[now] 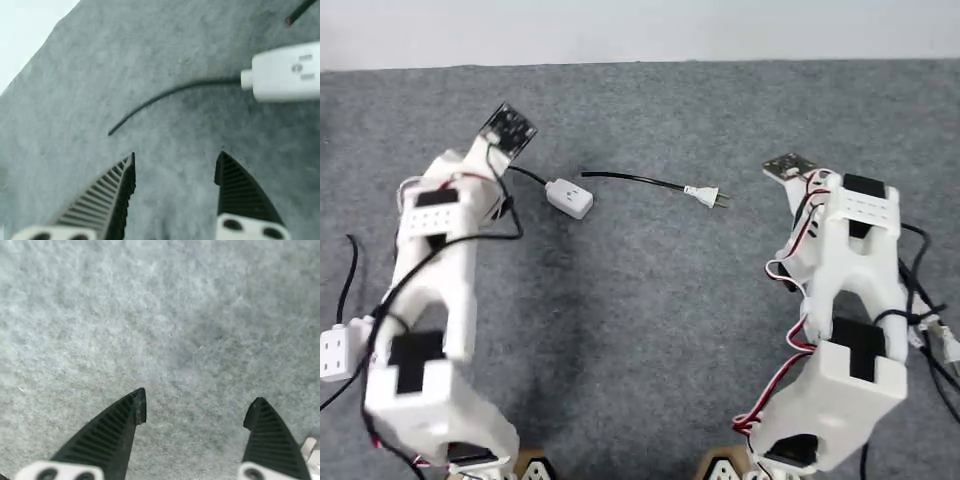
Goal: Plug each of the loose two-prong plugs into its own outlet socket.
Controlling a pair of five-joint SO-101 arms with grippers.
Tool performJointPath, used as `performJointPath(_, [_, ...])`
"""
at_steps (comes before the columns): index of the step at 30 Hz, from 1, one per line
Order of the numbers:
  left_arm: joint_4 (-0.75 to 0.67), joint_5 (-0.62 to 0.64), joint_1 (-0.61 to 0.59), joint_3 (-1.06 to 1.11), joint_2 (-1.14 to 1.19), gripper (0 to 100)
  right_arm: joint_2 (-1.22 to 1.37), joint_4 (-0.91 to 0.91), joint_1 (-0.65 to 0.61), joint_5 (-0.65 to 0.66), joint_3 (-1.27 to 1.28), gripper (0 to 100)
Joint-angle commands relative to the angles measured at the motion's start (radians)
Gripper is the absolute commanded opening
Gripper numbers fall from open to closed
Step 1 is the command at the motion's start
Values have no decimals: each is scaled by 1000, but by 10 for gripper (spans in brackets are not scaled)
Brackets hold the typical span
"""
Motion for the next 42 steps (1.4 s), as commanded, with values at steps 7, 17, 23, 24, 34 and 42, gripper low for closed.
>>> performJointPath(7, [341,-334,120,-595,333,243,-7,-19,-31,-8,-14,303])
performJointPath(17, [816,-689,160,-1139,628,243,-5,-79,-33,-12,-12,303])
performJointPath(23, [891,-755,195,-1372,804,209,-5,-74,-24,-8,-9,303])
performJointPath(24, [905,-761,196,-1412,833,186,-5,-74,-24,-8,-9,303])
performJointPath(34, [939,-769,198,-1709,1080,102,-5,-79,-33,-6,-9,303])
performJointPath(42, [1019,-767,190,-1847,1178,97,-5,-84,-33,-6,-12,303])
